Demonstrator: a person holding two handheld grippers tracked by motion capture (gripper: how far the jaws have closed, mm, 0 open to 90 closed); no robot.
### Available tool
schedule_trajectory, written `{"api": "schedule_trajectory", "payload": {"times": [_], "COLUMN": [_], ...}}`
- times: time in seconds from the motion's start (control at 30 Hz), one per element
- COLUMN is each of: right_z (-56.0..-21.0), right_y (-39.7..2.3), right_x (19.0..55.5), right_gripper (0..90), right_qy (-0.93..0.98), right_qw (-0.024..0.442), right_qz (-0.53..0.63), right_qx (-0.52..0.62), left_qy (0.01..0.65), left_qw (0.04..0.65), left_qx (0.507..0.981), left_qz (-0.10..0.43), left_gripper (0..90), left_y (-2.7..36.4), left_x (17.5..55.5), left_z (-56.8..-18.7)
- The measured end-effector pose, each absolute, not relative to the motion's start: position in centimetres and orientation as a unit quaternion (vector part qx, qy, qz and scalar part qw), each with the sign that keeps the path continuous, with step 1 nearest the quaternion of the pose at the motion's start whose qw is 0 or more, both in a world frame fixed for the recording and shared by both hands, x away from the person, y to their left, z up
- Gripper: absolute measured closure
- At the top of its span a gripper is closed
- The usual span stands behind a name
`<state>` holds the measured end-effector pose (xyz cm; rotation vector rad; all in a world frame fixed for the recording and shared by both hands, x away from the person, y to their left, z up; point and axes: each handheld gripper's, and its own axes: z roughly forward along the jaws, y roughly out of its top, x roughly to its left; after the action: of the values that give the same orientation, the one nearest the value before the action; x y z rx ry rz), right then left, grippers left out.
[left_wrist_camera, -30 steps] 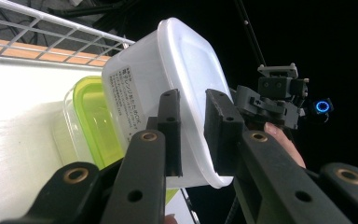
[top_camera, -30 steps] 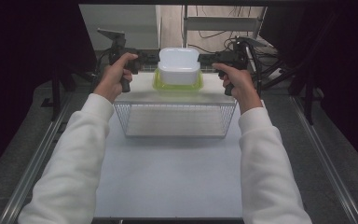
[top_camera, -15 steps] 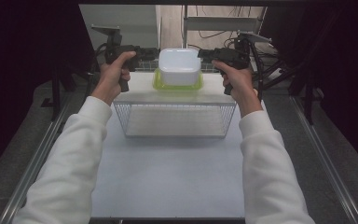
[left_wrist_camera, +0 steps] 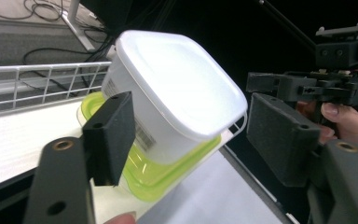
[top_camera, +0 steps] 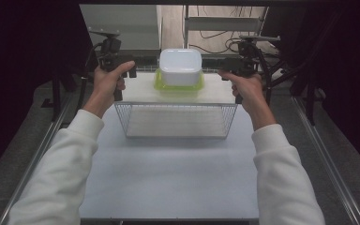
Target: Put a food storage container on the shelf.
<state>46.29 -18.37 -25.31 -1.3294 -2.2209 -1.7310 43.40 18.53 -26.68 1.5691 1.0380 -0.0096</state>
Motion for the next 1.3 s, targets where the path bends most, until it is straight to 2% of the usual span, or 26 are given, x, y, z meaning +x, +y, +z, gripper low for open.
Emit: {"api": "schedule_trajectory", "payload": {"times": [0.33, 0.73, 0.97, 1.3], "right_z": [-26.9, -29.5, -33.1, -39.0], "right_y": [-19.8, -21.4, -22.6, -24.0], "right_x": [44.0, 39.5, 35.8, 32.4], "right_gripper": [36.5, 36.3, 36.0, 35.9], "right_qy": [-0.729, -0.756, -0.772, -0.796], "right_qw": [0.008, -0.020, -0.018, -0.008], "right_qz": [-0.552, -0.543, -0.531, -0.491], "right_qx": [-0.405, -0.366, -0.349, -0.354], "left_qy": [0.431, 0.410, 0.398, 0.405], "left_qw": [0.575, 0.555, 0.525, 0.486], "left_qx": [0.695, 0.722, 0.749, 0.773], "left_qz": [0.022, 0.059, 0.067, 0.057], "left_gripper": [28.7, 28.2, 26.9, 25.8], "left_y": [19.3, 20.1, 19.6, 19.3], "left_x": [40.6, 35.1, 31.0, 27.9], "left_z": [-28.2, -31.9, -36.5, -42.2]}}
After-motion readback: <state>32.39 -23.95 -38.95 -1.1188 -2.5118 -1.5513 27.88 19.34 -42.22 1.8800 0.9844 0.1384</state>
